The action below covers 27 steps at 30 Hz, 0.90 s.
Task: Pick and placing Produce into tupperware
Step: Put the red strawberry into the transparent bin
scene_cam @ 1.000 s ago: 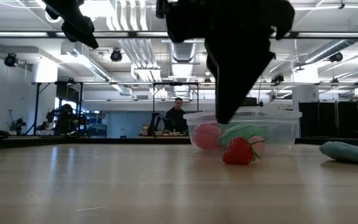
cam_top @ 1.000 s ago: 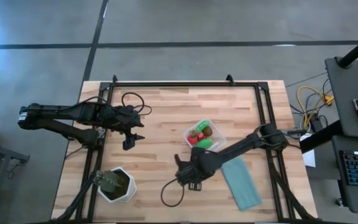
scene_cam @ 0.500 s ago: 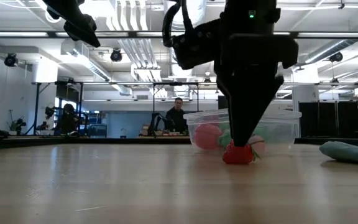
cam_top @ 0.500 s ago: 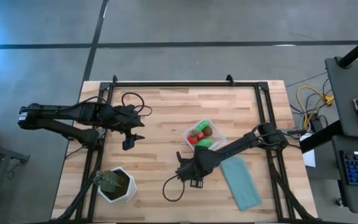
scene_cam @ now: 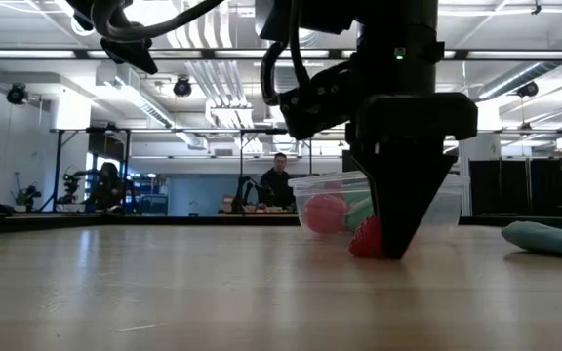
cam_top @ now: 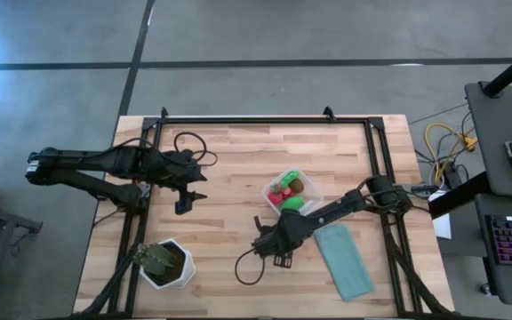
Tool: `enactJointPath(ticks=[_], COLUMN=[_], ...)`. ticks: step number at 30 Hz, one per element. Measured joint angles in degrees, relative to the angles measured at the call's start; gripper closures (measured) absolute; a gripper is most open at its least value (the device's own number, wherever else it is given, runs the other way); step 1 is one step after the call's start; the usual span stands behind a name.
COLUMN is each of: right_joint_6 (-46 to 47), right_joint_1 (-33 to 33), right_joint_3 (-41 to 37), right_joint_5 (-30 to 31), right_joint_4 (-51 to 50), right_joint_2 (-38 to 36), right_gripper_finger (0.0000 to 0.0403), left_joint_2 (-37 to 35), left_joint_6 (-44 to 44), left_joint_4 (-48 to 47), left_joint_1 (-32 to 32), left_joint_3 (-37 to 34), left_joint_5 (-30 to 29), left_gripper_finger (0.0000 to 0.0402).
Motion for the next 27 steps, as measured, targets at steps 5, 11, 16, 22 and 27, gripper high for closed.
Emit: enactJointPath(ticks=[5, 11, 16, 22, 27], right_joint_6=[2.53, 2.97, 3.22, 4.96, 5.38], right_joint_1=[0.0, 0.0, 0.0, -0.04, -0.04], right_joint_3=[-0.19, -0.18, -0.18, -0.05, 0.58], right_joint_5=[-0.69, -0.69, -0.64, -0.67, -0.71], right_joint_4=[0.29, 0.96, 1.16, 1.25, 1.73], right_joint_2=[0.01, -0.01, -0.01, -0.01, -0.01], right_gripper_finger=[0.0179, 0.0204, 0.0235, 0.0273, 0.0297], left_joint_2=[0.0, 0.0, 0.0, 0.0, 0.0], left_joint_6=[0.0, 0.0, -0.12, -0.11, -0.09], left_joint_4=[0.0, 0.17, -0.09, -0.08, -0.07], left_joint_1=[0.0, 0.0, 0.0, 0.0, 0.0], left_joint_3=[0.0, 0.0, 0.0, 0.0, 0.0], left_joint_5=[-0.02, -0.04, -0.04, -0.04, -0.04], left_gripper_finger=[0.0155, 0.0155, 0.0155, 0.0155, 0.0155])
